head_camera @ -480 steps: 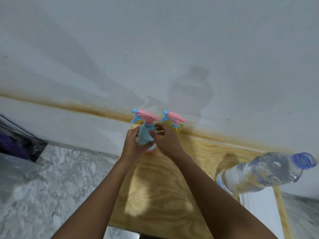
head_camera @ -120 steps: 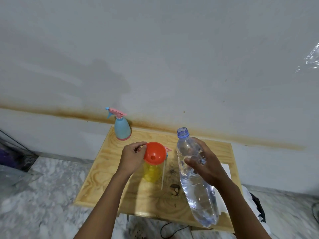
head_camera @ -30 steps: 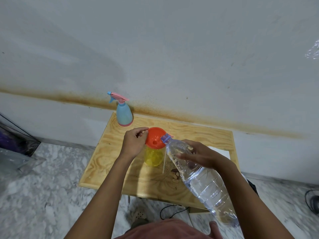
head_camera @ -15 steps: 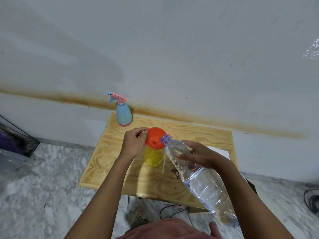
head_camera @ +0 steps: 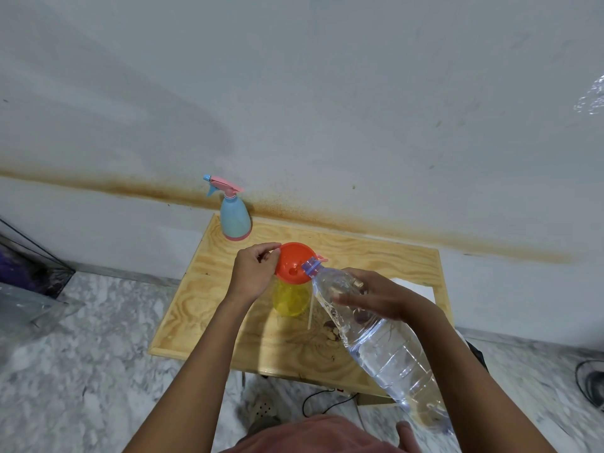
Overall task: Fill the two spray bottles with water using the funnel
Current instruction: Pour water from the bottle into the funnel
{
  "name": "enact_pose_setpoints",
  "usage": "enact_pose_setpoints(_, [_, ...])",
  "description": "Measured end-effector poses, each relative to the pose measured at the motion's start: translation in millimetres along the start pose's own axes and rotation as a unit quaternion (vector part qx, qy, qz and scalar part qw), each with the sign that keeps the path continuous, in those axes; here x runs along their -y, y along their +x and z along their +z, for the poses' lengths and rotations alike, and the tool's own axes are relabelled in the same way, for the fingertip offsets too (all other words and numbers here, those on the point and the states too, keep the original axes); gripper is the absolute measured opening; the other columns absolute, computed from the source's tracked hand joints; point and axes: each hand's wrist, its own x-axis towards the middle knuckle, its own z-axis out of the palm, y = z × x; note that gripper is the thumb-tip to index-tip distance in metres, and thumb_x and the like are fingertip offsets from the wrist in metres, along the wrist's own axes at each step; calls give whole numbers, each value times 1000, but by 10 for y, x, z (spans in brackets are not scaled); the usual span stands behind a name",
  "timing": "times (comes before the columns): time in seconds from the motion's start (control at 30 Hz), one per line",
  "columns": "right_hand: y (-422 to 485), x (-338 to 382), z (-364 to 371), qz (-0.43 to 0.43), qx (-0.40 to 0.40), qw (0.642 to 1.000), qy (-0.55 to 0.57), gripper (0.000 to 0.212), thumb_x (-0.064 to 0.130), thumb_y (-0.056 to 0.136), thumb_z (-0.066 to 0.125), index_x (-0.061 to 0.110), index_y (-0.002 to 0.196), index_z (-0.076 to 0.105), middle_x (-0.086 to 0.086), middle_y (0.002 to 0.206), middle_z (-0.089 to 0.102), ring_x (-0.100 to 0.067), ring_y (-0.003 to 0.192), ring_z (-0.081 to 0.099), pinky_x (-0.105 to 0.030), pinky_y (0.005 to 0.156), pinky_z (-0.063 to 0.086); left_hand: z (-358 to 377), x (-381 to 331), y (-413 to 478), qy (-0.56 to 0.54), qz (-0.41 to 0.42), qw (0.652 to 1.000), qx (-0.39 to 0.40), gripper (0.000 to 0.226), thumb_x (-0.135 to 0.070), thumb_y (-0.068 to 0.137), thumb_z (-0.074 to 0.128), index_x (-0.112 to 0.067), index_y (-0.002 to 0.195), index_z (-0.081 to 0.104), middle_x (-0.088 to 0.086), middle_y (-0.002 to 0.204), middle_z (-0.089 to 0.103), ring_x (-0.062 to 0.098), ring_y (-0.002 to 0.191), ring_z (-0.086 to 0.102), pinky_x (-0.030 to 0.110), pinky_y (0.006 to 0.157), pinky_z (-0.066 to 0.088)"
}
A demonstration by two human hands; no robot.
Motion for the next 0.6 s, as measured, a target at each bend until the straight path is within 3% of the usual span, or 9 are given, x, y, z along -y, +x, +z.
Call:
enact_pose_setpoints(0.27, [4, -26, -1, 2, -9, 1000, -4, 47, 44, 85, 71, 25, 126, 58, 1, 100, 72, -12, 80, 72, -26, 64, 56, 14, -8, 0, -1, -2, 1000, -5, 21, -14, 96, 62, -9, 113, 73, -6, 71, 60, 7, 70, 53, 24, 72, 52])
enact_pose_setpoints(0.47, [-5, 0, -9, -17, -16, 999, -39, 52, 50, 86, 68, 32, 132, 54, 4, 99, 72, 0, 69, 68, -28, 67, 54, 8, 0, 5, 1, -1, 1000, -5, 21, -15, 96, 62, -11, 113, 74, 2, 79, 65, 12, 76, 56, 35, 80, 57])
enact_pose_setpoints(0.6, [-14, 23, -10, -36, -28, 999, -27, 60, 52, 84, 68, 33, 137, 49, 5, 111, 69, -13, 88, 72, -31, 70, 61, 11, -4, 8, 2, 1, 1000, -5, 21, -15, 96, 62, -10, 113, 74, 3, 79, 64, 13, 76, 56, 36, 78, 56])
